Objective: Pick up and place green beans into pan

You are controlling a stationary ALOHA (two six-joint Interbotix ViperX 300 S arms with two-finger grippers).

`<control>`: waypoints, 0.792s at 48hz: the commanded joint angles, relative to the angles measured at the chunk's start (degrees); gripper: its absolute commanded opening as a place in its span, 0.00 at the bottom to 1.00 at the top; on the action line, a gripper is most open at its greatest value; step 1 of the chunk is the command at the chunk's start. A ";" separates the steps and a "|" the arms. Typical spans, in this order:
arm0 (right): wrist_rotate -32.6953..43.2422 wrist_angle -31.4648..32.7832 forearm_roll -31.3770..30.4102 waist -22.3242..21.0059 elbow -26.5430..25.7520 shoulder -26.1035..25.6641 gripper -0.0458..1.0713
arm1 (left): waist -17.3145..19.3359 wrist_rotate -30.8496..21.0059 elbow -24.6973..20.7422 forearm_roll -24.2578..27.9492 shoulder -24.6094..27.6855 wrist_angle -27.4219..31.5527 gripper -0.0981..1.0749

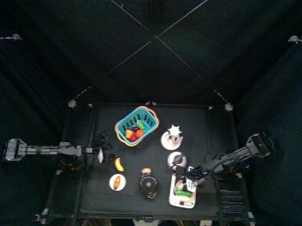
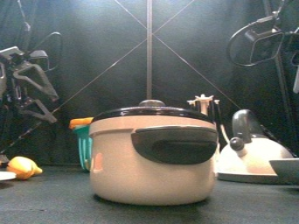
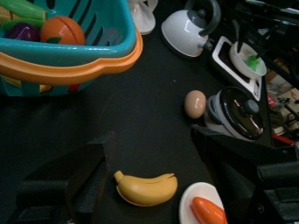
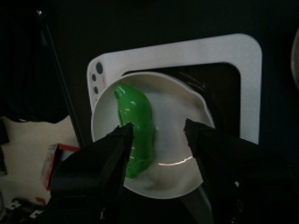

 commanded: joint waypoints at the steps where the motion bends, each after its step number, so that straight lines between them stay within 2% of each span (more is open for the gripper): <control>1: -0.09 -0.79 -3.08 -0.88 -2.90 -0.62 0.81 | 0.00 0.09 -0.88 0.18 0.18 -0.35 0.94; 11: 0.09 -4.92 -11.51 -4.83 -7.38 2.02 0.81 | 0.00 0.09 -0.53 0.18 0.18 -0.35 0.94; 20: -0.35 -7.82 -15.73 -8.53 -11.07 6.77 0.81 | -0.09 0.09 -0.09 0.09 0.18 0.97 0.94; 24: -0.35 -7.82 -17.23 -9.93 -12.13 8.44 0.81 | -0.09 -0.53 -0.44 -0.79 0.09 4.39 0.94; 30: -0.26 -8.00 -18.72 -10.90 -12.92 10.02 0.81 | -0.53 -0.26 -2.64 -3.34 0.18 12.66 0.94; 38: -0.26 -8.00 -19.25 -11.16 -13.62 10.46 0.81 | -1.23 -0.09 -4.39 -3.52 0.18 20.48 0.95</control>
